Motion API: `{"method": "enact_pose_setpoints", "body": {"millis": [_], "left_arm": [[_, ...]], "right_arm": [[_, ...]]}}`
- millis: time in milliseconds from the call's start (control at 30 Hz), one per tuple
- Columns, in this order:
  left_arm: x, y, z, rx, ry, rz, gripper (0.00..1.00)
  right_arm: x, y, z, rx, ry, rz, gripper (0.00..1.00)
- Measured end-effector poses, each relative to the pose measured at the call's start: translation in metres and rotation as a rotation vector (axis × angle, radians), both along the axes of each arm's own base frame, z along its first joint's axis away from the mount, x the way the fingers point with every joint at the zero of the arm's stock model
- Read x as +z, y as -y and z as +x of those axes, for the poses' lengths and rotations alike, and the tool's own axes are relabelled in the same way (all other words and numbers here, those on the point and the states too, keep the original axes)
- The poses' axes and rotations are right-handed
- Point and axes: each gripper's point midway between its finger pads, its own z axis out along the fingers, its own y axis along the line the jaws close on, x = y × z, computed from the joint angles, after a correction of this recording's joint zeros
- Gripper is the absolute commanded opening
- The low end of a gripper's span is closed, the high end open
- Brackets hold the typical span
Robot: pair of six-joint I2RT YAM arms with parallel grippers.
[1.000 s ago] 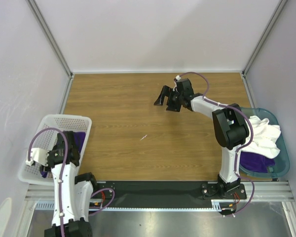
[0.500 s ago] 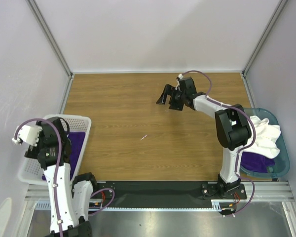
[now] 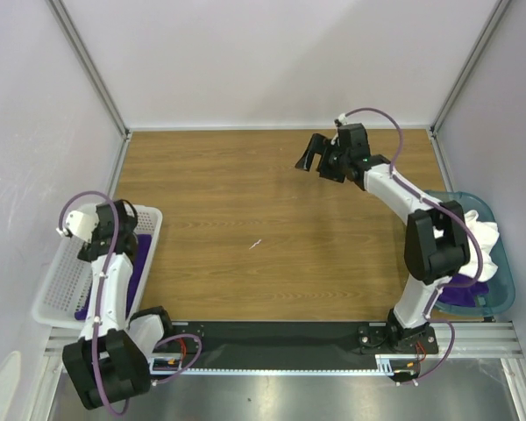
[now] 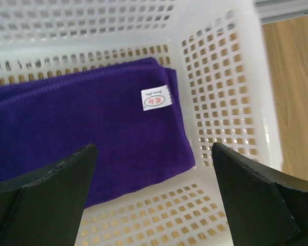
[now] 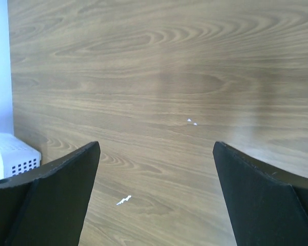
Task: Fold and stack the towels
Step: Grab crumpled towel
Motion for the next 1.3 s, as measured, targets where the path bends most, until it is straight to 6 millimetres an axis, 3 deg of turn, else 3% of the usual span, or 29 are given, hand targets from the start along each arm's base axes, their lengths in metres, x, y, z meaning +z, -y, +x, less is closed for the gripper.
{"method": "enact_pose_setpoints", "body": {"millis": [133,300,500,700,767,867,933,1033,1100,1167,1300], "left_arm": [[-0.022,0.0,0.0,0.058,0.013,-0.034,1.0],[-0.05,-0.001,0.013,0.066,0.0,-0.066,1.0],[-0.08,0.001,0.013,0.126,-0.055,-0.127,1.0],[-0.081,-0.001,0.006,0.178,-0.05,-0.134,1.0],[-0.073,0.0,0.003,0.175,-0.05,-0.126,1.0],[-0.031,-0.004,0.012,0.135,0.043,-0.074,1.0],[0.01,-0.006,0.021,0.074,0.128,-0.009,1.0],[0.087,0.0,0.036,-0.088,0.278,0.116,1.0],[0.135,0.013,0.046,-0.241,0.359,0.189,1.0],[0.171,0.033,0.055,-0.413,0.399,0.242,1.0],[0.218,0.084,0.075,-0.739,0.445,0.305,1.0]], "right_arm": [[0.03,0.015,-0.004,-0.054,0.06,-0.037,1.0],[0.058,0.033,-0.013,-0.126,0.111,-0.073,1.0],[0.056,0.047,-0.021,-0.178,0.098,-0.12,1.0],[0.052,0.055,-0.022,-0.2,0.086,-0.151,1.0],[0.055,0.059,-0.022,-0.203,0.094,-0.159,1.0],[0.069,0.072,-0.02,-0.236,0.131,-0.16,1.0],[0.08,0.085,-0.019,-0.271,0.157,-0.157,1.0],[0.101,0.115,-0.019,-0.358,0.201,-0.163,1.0],[0.112,0.132,-0.024,-0.411,0.229,-0.17,1.0],[0.124,0.151,-0.035,-0.465,0.259,-0.178,1.0],[0.146,0.176,-0.07,-0.538,0.318,-0.194,1.0]]}}
